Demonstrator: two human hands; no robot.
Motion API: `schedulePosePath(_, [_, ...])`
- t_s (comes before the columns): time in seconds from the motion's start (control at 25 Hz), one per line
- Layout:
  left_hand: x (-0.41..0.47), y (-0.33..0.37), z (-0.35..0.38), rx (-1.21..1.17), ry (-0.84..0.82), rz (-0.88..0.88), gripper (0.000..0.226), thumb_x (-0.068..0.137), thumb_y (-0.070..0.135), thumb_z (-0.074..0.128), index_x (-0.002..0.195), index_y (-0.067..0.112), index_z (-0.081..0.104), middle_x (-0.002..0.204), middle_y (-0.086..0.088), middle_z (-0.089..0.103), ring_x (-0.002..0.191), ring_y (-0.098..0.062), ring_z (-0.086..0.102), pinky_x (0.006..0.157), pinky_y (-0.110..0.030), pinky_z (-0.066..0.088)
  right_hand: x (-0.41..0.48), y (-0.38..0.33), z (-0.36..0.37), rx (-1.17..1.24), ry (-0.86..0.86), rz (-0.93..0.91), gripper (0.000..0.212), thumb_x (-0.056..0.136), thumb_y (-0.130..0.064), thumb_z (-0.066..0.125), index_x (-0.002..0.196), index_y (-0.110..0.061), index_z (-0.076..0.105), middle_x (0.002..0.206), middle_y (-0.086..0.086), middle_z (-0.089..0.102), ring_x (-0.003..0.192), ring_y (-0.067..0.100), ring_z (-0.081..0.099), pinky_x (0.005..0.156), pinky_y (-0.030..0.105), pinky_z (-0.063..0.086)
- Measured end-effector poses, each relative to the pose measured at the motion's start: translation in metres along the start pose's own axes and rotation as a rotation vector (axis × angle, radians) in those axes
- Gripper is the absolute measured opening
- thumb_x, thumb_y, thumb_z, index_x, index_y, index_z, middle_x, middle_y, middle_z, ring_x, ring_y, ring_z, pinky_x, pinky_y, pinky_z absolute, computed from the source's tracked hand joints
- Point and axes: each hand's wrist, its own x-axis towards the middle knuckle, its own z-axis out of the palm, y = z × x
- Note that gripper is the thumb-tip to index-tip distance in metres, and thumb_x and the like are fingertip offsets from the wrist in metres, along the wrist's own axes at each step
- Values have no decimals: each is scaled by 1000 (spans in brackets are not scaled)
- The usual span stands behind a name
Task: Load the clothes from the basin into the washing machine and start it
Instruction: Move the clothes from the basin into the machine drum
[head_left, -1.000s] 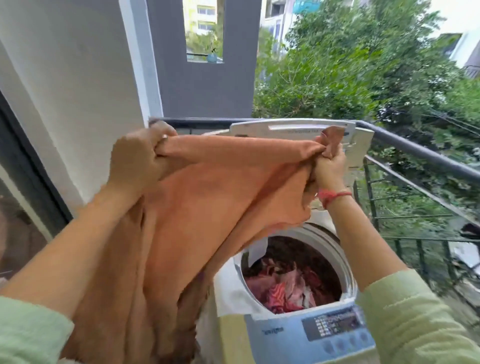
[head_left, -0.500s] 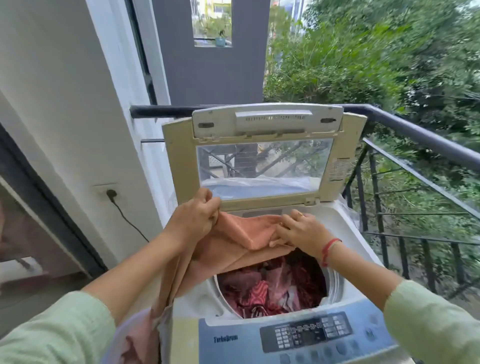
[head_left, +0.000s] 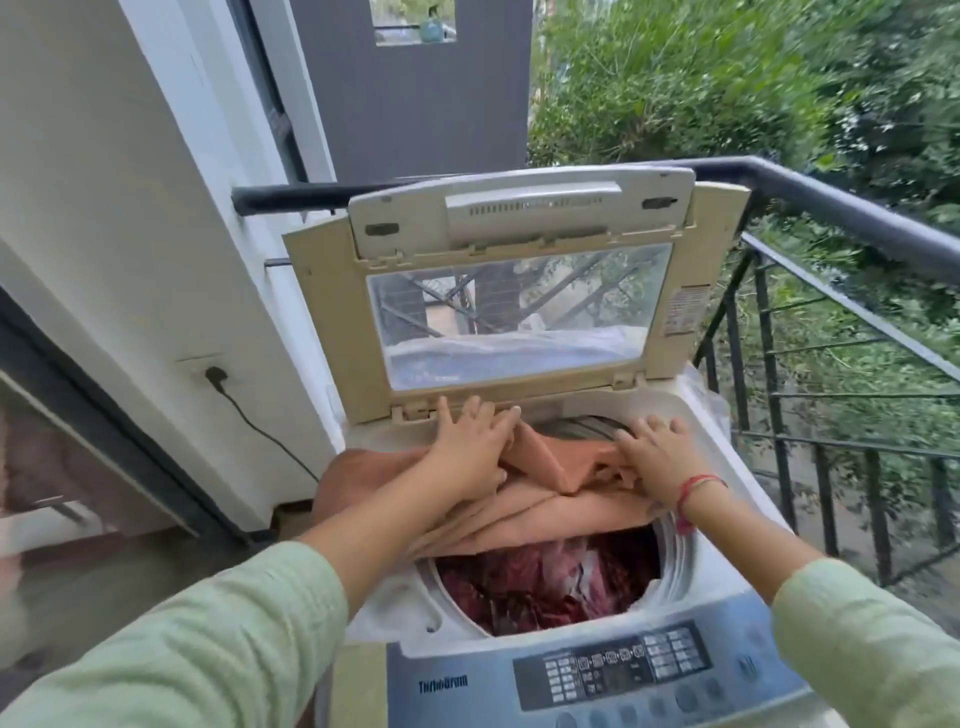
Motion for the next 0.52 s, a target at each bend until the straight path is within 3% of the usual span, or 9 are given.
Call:
schedulePosePath(0.04, [-11,-5,20,15,-98,10,76,87,46,50,149,25,10,155,-11,14,144,-33,6,106,-67,2,-5,-15,11,44,-264,-34,72,76,-37,67,138,-25,33,137,10,40,122,31,42,96,49,38])
schedulePosePath(0.08, [-25,-14,34,28,-56,40,77,87,51,47,149,27,8,158,-10,8,145,-31,-2,106,-68,-3,-7,-30,12,52,-473,-75,90,74,-45,69,147,-28,17,147,9,29,133,30,32,104,56,27])
schedulePosePath(0.12, [-42,-27,43,34,78,54,73,85,54,43,148,28,15,156,-10,14,145,-30,4,106,-69,3,-5,-45,9,74,-548,-118,97,75,-49,68,149,-31,8,152,8,20,138,29,25,107,59,20])
schedulePosePath(0.2, [-80,-61,60,-33,391,-18,62,82,49,39,139,26,33,147,-7,32,140,-28,25,108,-61,18,-1,-78,-11,201,-412,-197,87,82,-47,62,149,-33,9,155,7,16,140,28,22,110,56,20])
schedulePosePath(0.28, [-125,-104,86,-238,468,-199,60,79,33,40,138,22,35,145,-8,34,138,-27,27,112,-53,14,10,-116,-40,377,-171,-293,76,86,-45,58,148,-34,15,153,5,19,138,28,26,110,47,28])
schedulePosePath(0.32, [-148,-127,102,-324,375,-308,64,77,27,41,140,20,31,147,-9,32,139,-28,24,113,-53,14,16,-140,-58,475,-78,-353,75,85,-46,58,148,-35,17,153,4,20,137,28,28,110,44,30])
schedulePosePath(0.4, [-180,-162,140,-398,27,-466,80,80,27,53,149,21,12,155,-9,16,143,-28,12,114,-54,15,25,-190,-91,630,-12,-443,81,82,-52,59,148,-37,13,155,3,16,140,28,23,112,44,26])
schedulePosePath(0.52, [-196,-180,186,-430,-360,-516,117,72,44,71,147,25,-16,157,-6,-5,145,-27,2,114,-52,14,47,-254,-109,534,-185,-490,91,81,-50,63,148,-36,4,158,2,6,144,28,8,114,54,19])
